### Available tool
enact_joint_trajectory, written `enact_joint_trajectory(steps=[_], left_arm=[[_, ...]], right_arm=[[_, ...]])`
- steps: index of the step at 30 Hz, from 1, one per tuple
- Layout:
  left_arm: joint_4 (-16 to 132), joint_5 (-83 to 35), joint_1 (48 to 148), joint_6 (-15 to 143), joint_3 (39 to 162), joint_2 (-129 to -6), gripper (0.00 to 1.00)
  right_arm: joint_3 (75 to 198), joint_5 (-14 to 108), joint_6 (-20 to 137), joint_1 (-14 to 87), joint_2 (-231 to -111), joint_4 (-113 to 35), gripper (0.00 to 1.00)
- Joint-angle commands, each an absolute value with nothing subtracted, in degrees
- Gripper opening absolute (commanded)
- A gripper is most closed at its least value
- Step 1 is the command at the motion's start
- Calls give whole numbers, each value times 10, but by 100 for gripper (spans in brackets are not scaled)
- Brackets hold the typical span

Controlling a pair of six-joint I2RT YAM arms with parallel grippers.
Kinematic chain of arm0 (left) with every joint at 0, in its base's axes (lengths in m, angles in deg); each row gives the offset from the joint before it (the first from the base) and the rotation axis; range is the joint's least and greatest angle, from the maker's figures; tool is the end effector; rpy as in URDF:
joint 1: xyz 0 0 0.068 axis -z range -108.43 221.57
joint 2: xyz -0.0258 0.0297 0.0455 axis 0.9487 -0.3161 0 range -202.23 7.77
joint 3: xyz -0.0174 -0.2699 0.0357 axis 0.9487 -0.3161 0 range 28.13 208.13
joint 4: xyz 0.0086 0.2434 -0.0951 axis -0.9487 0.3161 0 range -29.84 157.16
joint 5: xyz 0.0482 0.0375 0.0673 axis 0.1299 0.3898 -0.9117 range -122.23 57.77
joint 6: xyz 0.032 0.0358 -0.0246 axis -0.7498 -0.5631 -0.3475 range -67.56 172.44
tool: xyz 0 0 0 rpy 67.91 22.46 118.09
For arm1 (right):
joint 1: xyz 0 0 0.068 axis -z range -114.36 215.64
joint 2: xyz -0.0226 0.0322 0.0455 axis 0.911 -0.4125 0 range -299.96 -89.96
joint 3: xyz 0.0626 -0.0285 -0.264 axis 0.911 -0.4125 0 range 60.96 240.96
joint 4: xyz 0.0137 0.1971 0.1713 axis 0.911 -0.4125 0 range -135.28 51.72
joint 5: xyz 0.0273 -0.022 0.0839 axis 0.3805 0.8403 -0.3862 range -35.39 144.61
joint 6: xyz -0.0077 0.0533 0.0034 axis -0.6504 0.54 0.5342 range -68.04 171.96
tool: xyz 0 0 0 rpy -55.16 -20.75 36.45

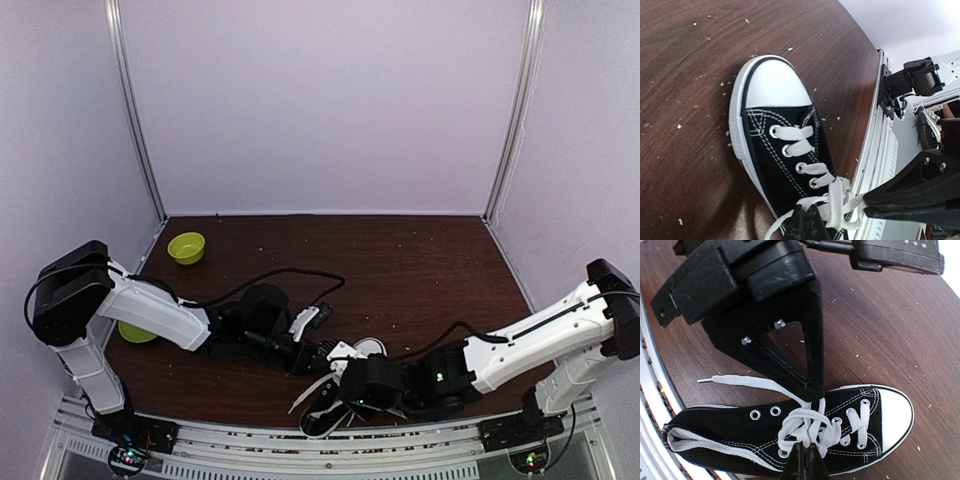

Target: Tie the shoes

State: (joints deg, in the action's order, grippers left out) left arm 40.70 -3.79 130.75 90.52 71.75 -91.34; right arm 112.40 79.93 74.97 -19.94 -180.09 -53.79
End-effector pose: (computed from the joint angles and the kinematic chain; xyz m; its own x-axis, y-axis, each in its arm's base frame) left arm 0.1571 -0.2965 0.1443 -0.8247 0.3237 -0.4638 0.5638 0.4059 -0.7193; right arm 0.0393 0.3093 0.1851 -0.4023 -0.6195 -0.6741 -0.7873 0.6098 -0.0906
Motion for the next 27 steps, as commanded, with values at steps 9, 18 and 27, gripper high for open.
enact_joint_trajectory(steps=[9,18,27], left_arm=[[409,-83,1290,924,718,-917,0],[410,-96,1276,929,714,-916,0],[421,-116,1256,927,711,-917,0]], right_arm=[[1044,735,818,-184,-1736,-468,0],[1008,705,848,-181,-1699,-456,0],[982,686,871,-178,-1679,-461,0]])
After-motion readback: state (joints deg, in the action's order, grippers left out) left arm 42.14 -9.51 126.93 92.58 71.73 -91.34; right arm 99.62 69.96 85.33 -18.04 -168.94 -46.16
